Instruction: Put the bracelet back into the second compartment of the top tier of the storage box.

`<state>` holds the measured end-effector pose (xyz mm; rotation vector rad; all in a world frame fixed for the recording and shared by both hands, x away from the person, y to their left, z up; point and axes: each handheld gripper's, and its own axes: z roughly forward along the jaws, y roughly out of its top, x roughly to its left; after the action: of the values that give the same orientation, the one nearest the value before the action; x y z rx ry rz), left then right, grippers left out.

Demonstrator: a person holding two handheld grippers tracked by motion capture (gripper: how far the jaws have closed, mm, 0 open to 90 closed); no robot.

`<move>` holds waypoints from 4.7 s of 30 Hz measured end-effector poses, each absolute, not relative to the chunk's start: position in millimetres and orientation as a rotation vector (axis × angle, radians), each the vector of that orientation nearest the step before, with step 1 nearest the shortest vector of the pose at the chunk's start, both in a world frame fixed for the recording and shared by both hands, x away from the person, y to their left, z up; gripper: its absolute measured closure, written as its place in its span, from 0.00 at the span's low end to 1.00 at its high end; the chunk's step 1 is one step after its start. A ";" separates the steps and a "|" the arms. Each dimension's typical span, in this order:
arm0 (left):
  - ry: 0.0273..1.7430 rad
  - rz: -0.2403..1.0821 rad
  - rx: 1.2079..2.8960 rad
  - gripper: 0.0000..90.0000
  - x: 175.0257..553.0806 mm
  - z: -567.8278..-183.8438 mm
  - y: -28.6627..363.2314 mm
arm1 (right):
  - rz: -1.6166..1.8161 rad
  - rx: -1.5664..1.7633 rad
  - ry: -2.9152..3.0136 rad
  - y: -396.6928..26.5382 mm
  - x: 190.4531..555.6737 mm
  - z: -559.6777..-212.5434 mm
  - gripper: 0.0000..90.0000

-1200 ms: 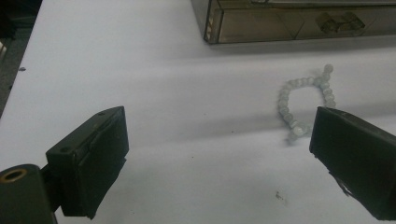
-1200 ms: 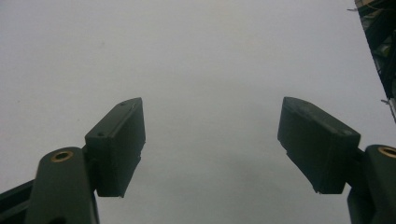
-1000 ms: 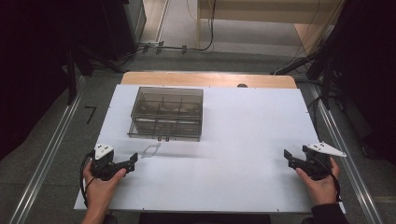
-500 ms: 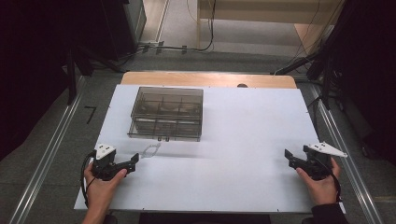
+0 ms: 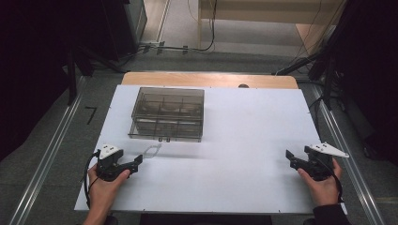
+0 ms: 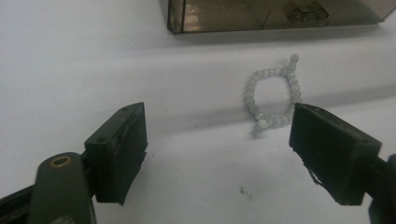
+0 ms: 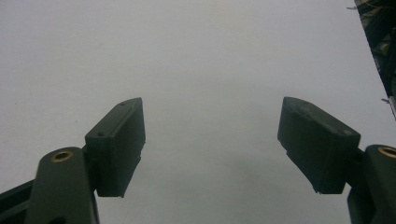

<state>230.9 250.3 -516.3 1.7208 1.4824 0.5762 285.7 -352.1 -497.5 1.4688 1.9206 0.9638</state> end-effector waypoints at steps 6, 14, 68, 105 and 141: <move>1.476 0.565 1.737 0.25 232.0 -517.3 249.1 | 0.964 1.473 1.924 -352.5 286.2 -497.8 0.24; 1.473 0.571 1.751 0.30 233.3 -518.6 246.6 | 0.962 1.468 1.929 -352.6 287.0 -498.4 0.24; 1.356 0.504 1.818 0.89 243.8 -521.8 238.3 | 0.955 1.474 1.942 -352.0 289.6 -499.7 0.25; 1.256 0.523 1.726 0.97 234.2 -503.4 239.5 | 0.956 1.487 1.941 -353.1 290.1 -500.2 0.25; 1.168 0.537 1.576 0.97 222.6 -477.6 236.4 | 0.893 1.506 1.974 -351.7 294.3 -506.8 0.12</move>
<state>222.6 236.4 -477.6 1.5764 1.1685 0.5367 294.3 -351.7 -506.8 1.5058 1.9736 0.8928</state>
